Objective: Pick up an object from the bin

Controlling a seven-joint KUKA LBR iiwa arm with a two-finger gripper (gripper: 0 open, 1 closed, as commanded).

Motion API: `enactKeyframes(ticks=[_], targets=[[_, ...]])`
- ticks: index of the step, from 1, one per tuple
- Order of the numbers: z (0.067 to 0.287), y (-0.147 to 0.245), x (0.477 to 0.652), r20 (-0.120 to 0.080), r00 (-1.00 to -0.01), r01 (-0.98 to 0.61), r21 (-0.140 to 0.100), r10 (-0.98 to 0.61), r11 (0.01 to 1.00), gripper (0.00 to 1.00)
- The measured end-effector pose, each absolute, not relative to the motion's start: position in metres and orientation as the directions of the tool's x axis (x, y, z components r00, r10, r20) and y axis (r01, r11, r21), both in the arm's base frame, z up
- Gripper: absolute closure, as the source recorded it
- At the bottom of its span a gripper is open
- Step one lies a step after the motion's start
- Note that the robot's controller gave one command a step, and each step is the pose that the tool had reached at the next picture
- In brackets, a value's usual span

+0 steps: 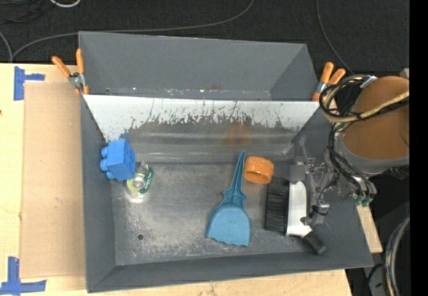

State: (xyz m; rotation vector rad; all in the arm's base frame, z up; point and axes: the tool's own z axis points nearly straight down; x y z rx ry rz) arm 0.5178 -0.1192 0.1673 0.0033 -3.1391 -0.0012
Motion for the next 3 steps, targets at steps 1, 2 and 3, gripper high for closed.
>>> enactKeyframes(ticks=[1,2,3], targets=[[0.070,-0.111,0.535,0.010,-0.880,-0.475,0.010,-0.475,0.880,0.00],[0.121,-0.103,0.533,0.001,-0.879,-0.476,0.002,-0.476,0.879,0.00],[0.099,-0.122,0.562,0.004,-0.766,-0.643,0.010,-0.643,0.766,0.00]])
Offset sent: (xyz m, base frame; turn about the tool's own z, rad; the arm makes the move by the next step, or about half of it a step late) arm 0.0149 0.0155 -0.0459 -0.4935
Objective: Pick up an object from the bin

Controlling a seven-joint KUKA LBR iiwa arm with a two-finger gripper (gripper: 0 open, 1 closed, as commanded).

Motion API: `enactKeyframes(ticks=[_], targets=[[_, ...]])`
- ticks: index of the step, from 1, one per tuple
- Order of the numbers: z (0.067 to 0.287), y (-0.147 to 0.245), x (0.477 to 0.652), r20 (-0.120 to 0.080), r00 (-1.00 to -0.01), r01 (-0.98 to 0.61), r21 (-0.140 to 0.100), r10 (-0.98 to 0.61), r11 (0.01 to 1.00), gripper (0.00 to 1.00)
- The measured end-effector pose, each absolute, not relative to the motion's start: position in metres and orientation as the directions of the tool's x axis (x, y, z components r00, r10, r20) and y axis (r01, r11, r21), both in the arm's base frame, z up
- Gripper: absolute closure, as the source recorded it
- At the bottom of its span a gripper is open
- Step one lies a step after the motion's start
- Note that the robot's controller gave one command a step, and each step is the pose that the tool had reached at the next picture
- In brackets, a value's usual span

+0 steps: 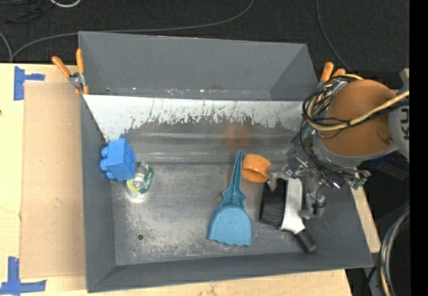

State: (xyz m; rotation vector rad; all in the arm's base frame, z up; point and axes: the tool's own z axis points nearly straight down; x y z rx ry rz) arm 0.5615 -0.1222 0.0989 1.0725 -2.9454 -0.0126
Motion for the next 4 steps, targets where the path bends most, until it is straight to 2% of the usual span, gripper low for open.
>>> enactKeyframes(ticks=[1,2,3,4], targets=[[0.073,-0.100,0.561,0.001,-0.754,-0.657,0.001,-0.657,0.754,0.00],[0.076,-0.099,0.566,-0.002,-0.575,-0.818,-0.002,-0.818,0.575,1.00],[0.076,-0.099,0.566,-0.002,-0.576,-0.817,-0.002,-0.817,0.576,1.00],[0.107,-0.097,0.565,-0.004,-0.578,-0.816,0.002,-0.816,0.578,1.00]])
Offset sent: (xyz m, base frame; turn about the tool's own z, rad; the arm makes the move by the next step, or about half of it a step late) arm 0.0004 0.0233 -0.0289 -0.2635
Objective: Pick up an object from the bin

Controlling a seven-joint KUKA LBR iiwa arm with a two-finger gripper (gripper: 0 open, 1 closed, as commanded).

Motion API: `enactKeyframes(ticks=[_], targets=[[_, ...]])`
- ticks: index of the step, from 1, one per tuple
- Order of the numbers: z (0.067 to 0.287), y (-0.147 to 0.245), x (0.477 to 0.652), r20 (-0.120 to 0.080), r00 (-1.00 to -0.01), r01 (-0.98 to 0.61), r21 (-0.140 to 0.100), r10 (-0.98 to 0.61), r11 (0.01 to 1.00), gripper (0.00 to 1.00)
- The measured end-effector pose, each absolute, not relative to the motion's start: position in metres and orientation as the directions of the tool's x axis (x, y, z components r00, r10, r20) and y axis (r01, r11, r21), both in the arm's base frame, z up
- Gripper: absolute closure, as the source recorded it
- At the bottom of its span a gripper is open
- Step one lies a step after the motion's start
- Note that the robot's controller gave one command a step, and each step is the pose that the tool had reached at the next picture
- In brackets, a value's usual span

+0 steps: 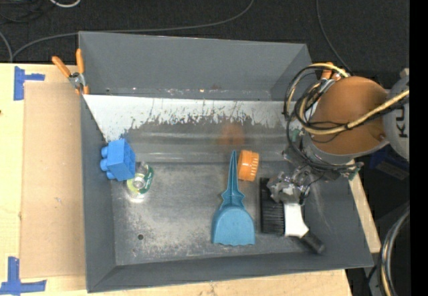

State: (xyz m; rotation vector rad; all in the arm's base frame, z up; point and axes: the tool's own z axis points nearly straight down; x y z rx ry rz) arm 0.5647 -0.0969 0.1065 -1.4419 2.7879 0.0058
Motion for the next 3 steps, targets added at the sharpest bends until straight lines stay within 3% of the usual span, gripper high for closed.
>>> enactKeyframes(ticks=[1,3], targets=[[0.132,-0.097,0.565,-0.005,-0.580,-0.815,-0.001,-0.815,0.580,1.00],[0.157,-0.095,0.564,-0.003,-0.585,-0.811,0.006,-0.811,0.585,1.00]])
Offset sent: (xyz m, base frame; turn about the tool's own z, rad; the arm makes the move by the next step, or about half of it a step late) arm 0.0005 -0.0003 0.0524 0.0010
